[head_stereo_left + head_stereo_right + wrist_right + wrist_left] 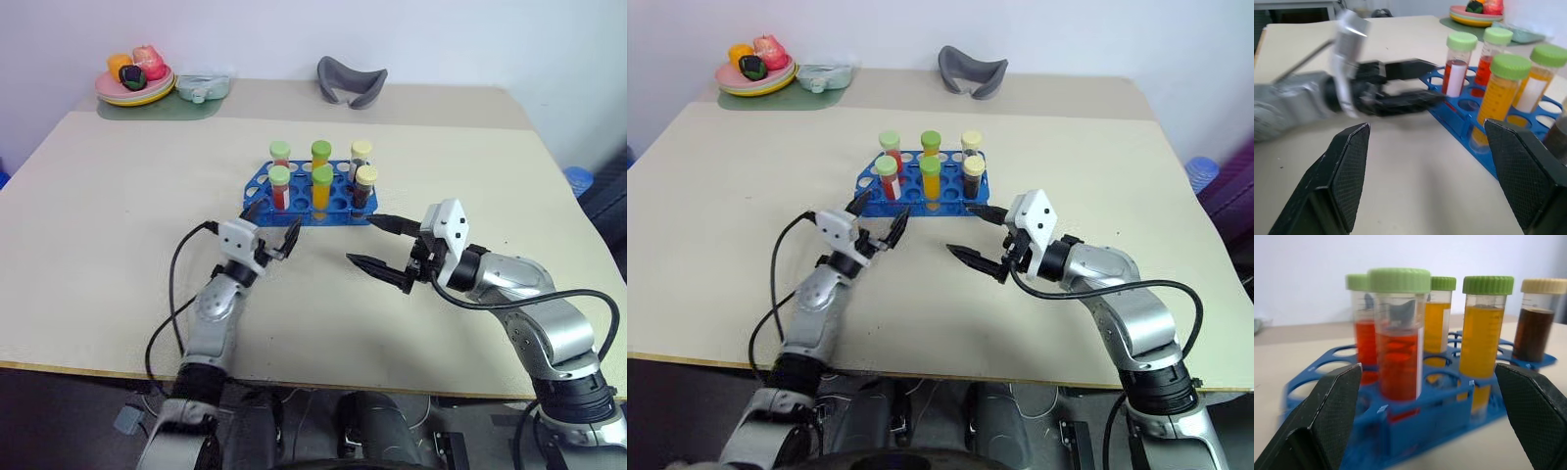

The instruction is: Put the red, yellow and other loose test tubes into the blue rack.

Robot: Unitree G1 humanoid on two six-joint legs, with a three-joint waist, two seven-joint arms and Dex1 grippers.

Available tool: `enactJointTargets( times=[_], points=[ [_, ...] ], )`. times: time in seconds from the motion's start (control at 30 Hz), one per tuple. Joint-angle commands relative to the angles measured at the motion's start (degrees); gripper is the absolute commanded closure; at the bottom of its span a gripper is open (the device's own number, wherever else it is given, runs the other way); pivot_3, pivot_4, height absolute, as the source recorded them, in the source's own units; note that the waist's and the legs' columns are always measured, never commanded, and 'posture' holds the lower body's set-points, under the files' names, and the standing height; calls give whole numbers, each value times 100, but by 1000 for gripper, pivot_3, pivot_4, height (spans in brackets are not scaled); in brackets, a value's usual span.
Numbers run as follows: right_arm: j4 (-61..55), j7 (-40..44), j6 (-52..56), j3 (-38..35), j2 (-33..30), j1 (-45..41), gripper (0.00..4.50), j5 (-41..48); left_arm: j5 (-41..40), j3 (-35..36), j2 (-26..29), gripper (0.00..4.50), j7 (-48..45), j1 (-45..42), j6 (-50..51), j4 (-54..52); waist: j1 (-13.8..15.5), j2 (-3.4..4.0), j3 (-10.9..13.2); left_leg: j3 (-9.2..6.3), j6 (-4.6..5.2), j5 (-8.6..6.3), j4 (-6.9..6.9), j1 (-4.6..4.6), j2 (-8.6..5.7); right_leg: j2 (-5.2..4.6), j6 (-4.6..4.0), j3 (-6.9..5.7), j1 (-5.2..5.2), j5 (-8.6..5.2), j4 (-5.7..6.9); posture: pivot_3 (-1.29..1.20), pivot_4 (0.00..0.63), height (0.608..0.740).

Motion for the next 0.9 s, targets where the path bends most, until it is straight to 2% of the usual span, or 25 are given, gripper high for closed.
enactJointTargets(
  times=[0.03,0.2,0.27,0.4,0.57,0.9],
  points=[
    [-175,40,-49,-371,-163,64,702,101,-325,104,339,85,-281,358,370,-1007,25,0,0,0,0,0,0,0,0,-1,0,0,1,0,0,0,150,679],
    [111,241,-177,-737,-445,267,702,51,-600,570,1065,85,-348,988,1116,-1899,25,0,0,-2,12,-8,0,1,-1,-3,0,0,3,0,-3,0,150,679],
    [308,315,-217,-957,-602,405,702,15,-690,1008,1505,85,-417,1305,1393,-1966,19,1,0,-3,29,-17,0,1,-1,-2,0,0,3,0,-2,0,150,679],
    [648,527,-310,-1335,-883,708,702,6,-629,1535,2024,85,-393,1718,1741,-1972,16,1,1,-1,32,-19,-2,1,0,-1,-1,1,-1,-1,-2,0,150,679],
    [952,711,-511,-1571,-1036,895,702,-25,-816,1804,2282,85,-577,1977,2026,-2176,29,2,1,0,35,-22,-1,1,0,-5,0,1,0,-1,-4,0,150,679],
    [983,641,-552,-1581,-898,1128,702,-58,-1066,1942,2331,85,-773,2247,2332,-2529,20,4,2,0,35,-22,-2,1,2,-3,0,2,-2,-1,-4,0,150,679]
  ],
)
